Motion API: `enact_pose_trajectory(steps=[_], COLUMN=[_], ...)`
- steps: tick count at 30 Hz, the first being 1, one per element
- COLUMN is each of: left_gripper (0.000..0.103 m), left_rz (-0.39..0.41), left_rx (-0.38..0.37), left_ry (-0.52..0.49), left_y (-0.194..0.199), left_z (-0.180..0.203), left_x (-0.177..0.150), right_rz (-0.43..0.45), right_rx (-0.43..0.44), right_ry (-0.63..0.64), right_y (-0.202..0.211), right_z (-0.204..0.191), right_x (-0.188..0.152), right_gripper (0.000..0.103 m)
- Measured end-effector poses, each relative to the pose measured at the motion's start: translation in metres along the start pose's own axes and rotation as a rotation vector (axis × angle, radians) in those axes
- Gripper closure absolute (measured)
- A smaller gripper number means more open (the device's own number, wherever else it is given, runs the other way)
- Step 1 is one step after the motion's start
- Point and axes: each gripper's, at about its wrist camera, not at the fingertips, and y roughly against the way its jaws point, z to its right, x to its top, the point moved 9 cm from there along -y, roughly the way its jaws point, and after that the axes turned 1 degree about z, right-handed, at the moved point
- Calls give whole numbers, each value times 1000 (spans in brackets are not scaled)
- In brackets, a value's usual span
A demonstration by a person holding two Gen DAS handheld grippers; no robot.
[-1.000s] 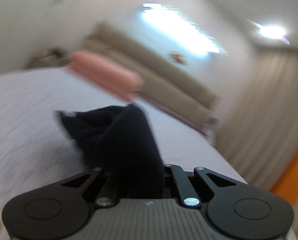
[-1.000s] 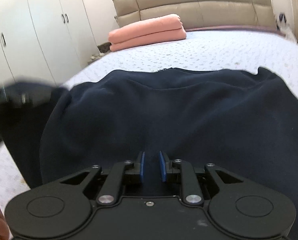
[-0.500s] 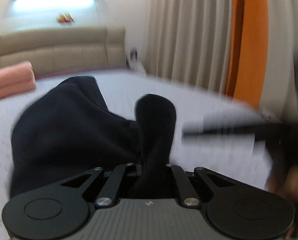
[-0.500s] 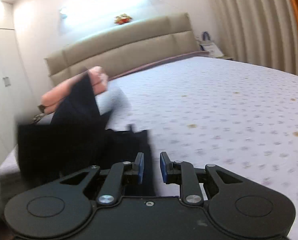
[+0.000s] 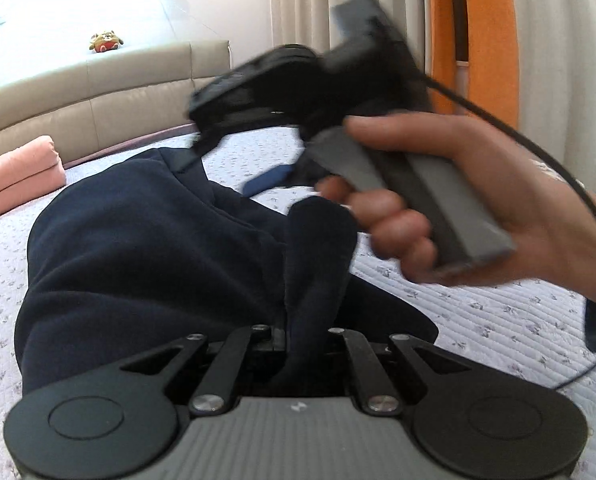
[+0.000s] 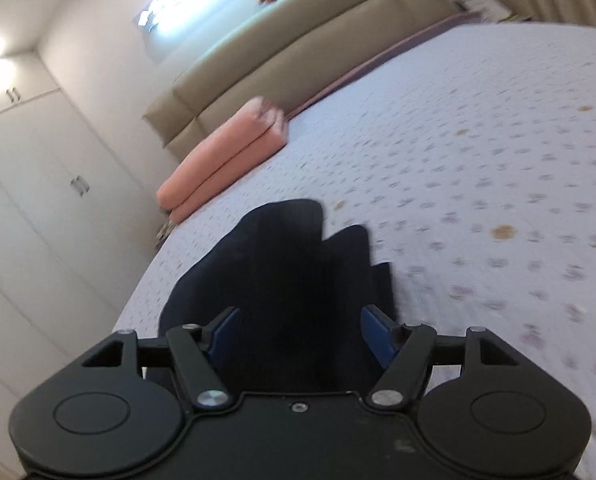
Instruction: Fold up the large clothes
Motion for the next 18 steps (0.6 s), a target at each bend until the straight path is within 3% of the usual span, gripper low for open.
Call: enact_pose_trajectory(steps=[2, 4, 7, 9, 10, 13, 18], left_gripper=[97, 97, 97, 97, 97, 97, 96], left_rz=[-1, 0, 1, 3, 8, 30, 54], left_rx=[-2, -2, -3, -11, -16, -20, -38], left_ry=[-4, -14, -18, -7, -4, -17, -46], left_y=[4, 5, 9, 10, 13, 17, 12], left_z=[-1, -2, -2, -2, 0, 4, 12], left_x=[1, 1, 1, 3, 5, 15, 35], right_rz=[-42, -74, -122, -103, -98, -39, 73], right_rx=[24, -31, 22, 55, 78, 51, -21], right_ry=[14, 22, -27, -18, 4, 110, 194], right_y=[-14, -25, -34, -28, -24, -5, 22], right_z=[-3, 5, 8, 2, -5, -27, -37], right_x=[-1, -7, -13, -12, -11, -2, 24], right_gripper=[23, 20, 22, 50, 83, 91, 93])
